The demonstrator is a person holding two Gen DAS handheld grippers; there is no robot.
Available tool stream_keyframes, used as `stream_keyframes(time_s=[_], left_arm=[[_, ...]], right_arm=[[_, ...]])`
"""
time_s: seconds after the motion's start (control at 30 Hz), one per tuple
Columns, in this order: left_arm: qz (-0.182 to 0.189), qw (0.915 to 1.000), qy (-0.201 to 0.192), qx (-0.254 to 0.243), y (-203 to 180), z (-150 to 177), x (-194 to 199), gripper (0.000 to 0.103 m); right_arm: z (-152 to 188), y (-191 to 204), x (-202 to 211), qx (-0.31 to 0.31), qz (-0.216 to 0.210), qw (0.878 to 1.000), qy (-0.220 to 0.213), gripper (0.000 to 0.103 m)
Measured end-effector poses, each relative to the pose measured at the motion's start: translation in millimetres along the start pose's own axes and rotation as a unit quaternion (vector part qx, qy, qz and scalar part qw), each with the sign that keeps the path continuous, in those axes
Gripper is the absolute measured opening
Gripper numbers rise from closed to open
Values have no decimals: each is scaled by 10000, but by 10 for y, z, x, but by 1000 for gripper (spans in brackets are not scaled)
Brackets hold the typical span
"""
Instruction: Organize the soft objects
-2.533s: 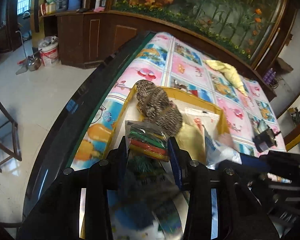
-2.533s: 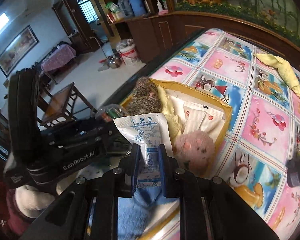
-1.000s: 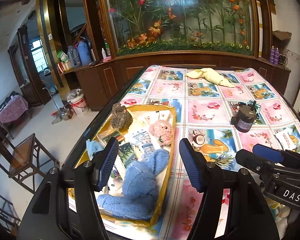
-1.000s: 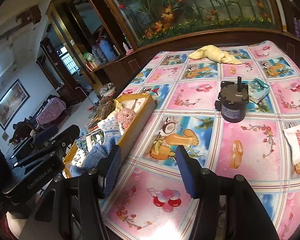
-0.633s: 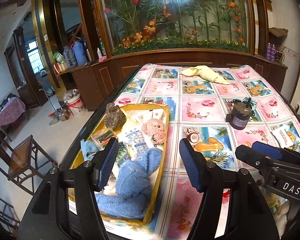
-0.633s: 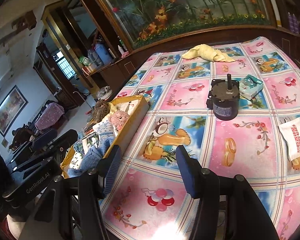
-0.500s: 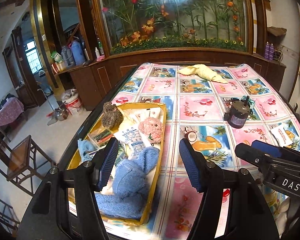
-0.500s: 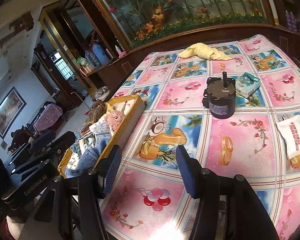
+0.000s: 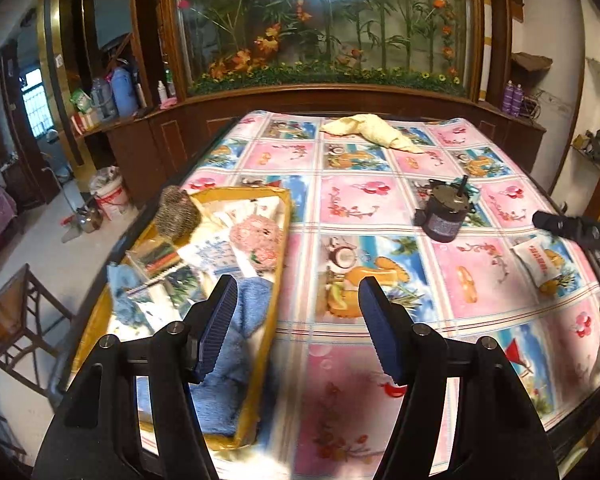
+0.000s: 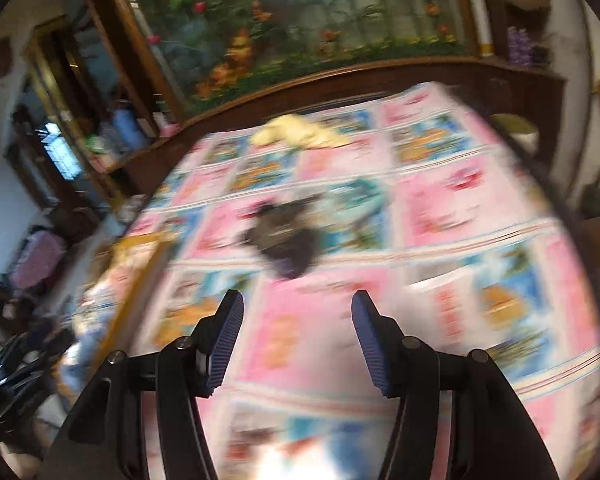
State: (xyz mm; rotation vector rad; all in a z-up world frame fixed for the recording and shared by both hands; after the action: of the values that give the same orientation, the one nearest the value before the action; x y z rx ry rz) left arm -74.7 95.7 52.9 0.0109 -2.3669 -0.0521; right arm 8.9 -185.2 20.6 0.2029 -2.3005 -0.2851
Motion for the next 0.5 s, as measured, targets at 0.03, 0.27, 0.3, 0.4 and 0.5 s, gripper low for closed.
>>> stream_keyframes(time_s=[0.03, 0.27, 0.3, 0.4, 0.5], left_arm=[[79, 10000, 29, 10, -28, 10, -27, 64], [323, 9991, 272, -64, -142, 44, -167, 64], [334, 9990, 276, -64, -153, 43, -173, 64], [381, 9987, 333, -69, -168, 43, -231, 64], [422, 9982, 426, -89, -192, 46, -327, 64]], right_arm=[[-89, -185, -26, -27, 271, 9996, 36, 57], [-598, -819, -682, -724, 415, 9926, 878, 57], [-676, -808, -780, -780, 387, 9916, 953, 57], [-886, -677, -1125, -940, 163, 9875, 1255, 57], [-1012, -526, -1462, -907, 172, 9842, 1513, 57]])
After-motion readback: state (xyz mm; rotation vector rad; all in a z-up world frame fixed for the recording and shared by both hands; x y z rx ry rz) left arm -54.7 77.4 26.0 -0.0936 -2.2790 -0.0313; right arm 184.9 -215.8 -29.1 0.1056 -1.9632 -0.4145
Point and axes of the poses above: each gripper's, at about its wrist camera, not at the fingertips, and x roughly against the way its jaws point, y to its left, z to its underside, the point moved 7 cm from there along -x, roughly the way its jaws point, and after that the axes turned 4 degrees about y, right-handed, at the moved point
